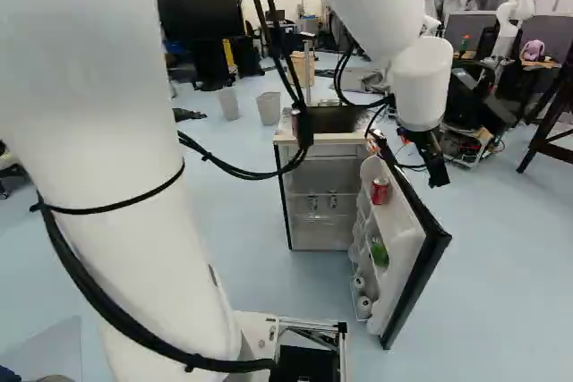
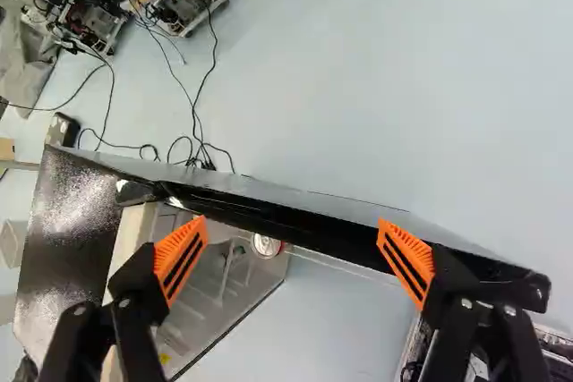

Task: Grab a drink from the fridge

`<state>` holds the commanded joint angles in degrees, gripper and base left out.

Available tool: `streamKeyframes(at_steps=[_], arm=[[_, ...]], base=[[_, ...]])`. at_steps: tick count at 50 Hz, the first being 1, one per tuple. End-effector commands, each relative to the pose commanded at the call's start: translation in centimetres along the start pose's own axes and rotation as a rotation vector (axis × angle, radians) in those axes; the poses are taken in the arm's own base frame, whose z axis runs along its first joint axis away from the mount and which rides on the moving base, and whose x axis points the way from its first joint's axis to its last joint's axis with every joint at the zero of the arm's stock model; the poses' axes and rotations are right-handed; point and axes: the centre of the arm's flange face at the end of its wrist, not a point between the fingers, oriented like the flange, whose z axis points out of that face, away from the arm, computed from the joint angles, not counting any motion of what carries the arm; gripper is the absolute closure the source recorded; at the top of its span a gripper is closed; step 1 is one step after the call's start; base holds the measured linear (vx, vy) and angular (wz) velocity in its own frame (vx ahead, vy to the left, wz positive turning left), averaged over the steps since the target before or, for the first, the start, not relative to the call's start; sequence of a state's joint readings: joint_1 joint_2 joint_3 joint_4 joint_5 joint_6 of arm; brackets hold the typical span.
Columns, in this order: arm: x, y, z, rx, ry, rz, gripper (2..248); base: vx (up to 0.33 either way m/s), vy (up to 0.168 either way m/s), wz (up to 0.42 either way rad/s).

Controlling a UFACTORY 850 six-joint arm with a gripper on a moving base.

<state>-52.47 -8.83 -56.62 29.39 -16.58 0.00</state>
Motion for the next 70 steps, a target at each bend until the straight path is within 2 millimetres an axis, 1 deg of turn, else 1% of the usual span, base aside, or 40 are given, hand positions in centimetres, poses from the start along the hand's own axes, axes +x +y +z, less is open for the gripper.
streamKeyframes(at_steps=[12,36,45,70], arm=[[1.8,0.8,1.1,-0.011,-0.001,0.022,3],[5.1,2.8,5.6,-0.045,-0.016,0.064,3],[5.3,3.3,6.9,-0.055,-0.030,0.070,3],[4.7,4.3,10.2,-0.078,-0.075,0.079,3]], base=[[0.000,0.000,0.000],[0.000,0.000,0.000],[0.000,0.000,0.000],[0.000,0.000,0.000]])
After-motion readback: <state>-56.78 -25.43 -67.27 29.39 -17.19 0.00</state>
